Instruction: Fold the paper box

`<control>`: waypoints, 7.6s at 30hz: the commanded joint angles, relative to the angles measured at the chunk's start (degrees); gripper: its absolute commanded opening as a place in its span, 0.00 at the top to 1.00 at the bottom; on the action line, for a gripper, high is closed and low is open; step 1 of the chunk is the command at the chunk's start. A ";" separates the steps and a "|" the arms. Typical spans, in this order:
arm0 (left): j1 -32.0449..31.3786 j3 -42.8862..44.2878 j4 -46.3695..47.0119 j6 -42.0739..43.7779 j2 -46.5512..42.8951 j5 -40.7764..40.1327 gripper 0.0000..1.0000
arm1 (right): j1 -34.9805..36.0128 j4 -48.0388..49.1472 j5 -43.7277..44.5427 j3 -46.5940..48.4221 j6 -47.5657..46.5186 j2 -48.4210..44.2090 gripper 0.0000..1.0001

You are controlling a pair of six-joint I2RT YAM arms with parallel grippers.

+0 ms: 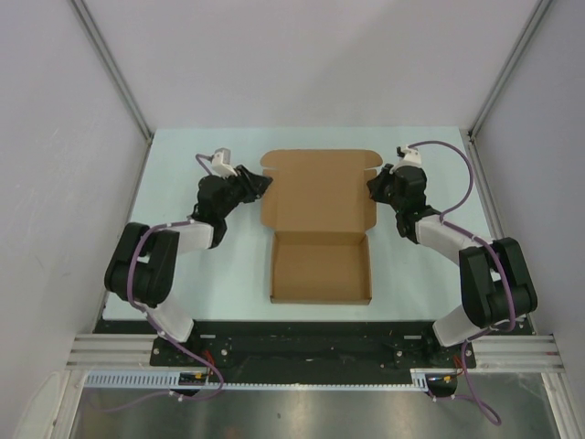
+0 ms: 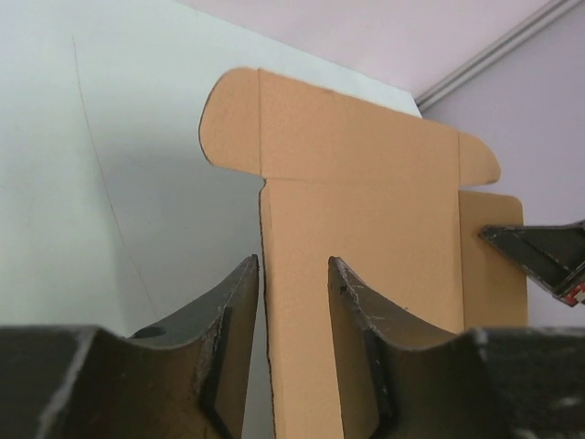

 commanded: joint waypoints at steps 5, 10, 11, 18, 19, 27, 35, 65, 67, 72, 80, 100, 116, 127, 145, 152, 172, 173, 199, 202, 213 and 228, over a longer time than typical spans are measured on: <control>0.13 2.74 0.16 -0.98 2.40 2.76 0.65 | 0.40 1.40 -1.04 1.85 -0.79 -1.04 1.00; -0.74 0.11 4.96 -0.28 -0.31 -0.92 1.00 | 2.77 1.57 2.29 1.15 -2.63 -2.71 1.00; -1.61 -0.59 5.59 0.25 -1.10 -1.98 1.00 | 3.90 2.10 3.78 0.53 -2.89 -3.14 1.00; -8.38 -7.79 11.82 7.88 -7.87 -10.86 1.00 | 10.49 3.85 12.22 -2.89 -7.11 -6.57 1.00; -9.44 -8.59 13.93 8.68 -8.31 -11.82 1.00 | 11.12 4.12 13.19 -3.42 -7.38 -7.01 1.00; -20.16 -11.58 16.76 14.66 -10.78 -23.33 1.00 | 17.97 6.49 21.54 -6.24 -5.89 -7.11 1.00; -24.03 -17.56 27.74 15.98 -10.60 -28.09 1.00 | 22.72 8.25 27.08 -10.54 -4.92 -8.16 1.00; -37.93 -22.58 52.09 37.60 -9.11 -44.28 1.00 | 37.15 20.82 46.25 -23.48 -14.23 -16.60 1.00; -36.35 -19.86 52.09 37.60 -7.71 -43.57 1.00 | 34.77 22.91 44.50 -21.45 -16.24 -15.72 1.00; -32.30 -12.14 52.09 37.43 -2.79 -39.79 1.00 | 29.76 28.20 41.59 -16.80 -20.29 -10.89 1.00; -23.96 -2.01 52.09 34.53 4.76 -33.55 1.00 | 24.66 43.65 36.84 -7.83 -28.28 0.88 1.00; -22.37 -12.81 52.18 26.71 6.63 -35.83 1.00 | 33.71 55.63 43.17 -11.68 -26.37 16.45 1.00; -24.83 -19.05 52.18 25.65 -1.72 -31.79 1.00 | 37.14 47.27 47.12 -19.95 -16.87 8.37 1.00; -25.53 -23.01 52.18 26.35 -11.91 -28.89 1.00 | 38.54 49.13 46.51 -22.06 -21.53 2.84 0.84; -26.32 -25.13 52.18 33.29 -21.07 -28.00 1.00 | 38.46 59.98 45.81 -23.82 -36.00 -2.99 1.00; -24.74 -13.97 52.18 37.60 -11.60 -22.93 1.00 | 32.40 60.55 39.84 -17.76 -36.75 -0.87 1.00; -19.54 -2.17 52.27 44.16 4.17 -15.17 0.98 | 26.59 68.89 29.63 -8.88 -41.72 15.29 1.00; -20.08 -2.44 52.27 45.94 3.99 -14.74 0.98 | 27.38 69.68 30.50 -8.96 -42.09 16.00 1.00; -22.89 -6.93 52.27 45.60 3.01 -16.05 1.00 | 29.31 69.95 37.45 -13.89 -43.40 6.26 0.39; -22.54 -6.23 52.18 44.55 3.54 -18.77 1.00 | 30.37 69.60 39.65 -13.89 -45.78 3.98 0.35; -21.22 -4.20 52.18 42.53 3.63 -20.18 0.99 | 30.55 55.46 40.18 -13.80 -46.76 -12.28 0.29; -20.96 -5.52 52.18 41.12 3.90 -22.38 1.00 | 13.52 18.91 32.02 -11.25 -18.75 -30.12 0.28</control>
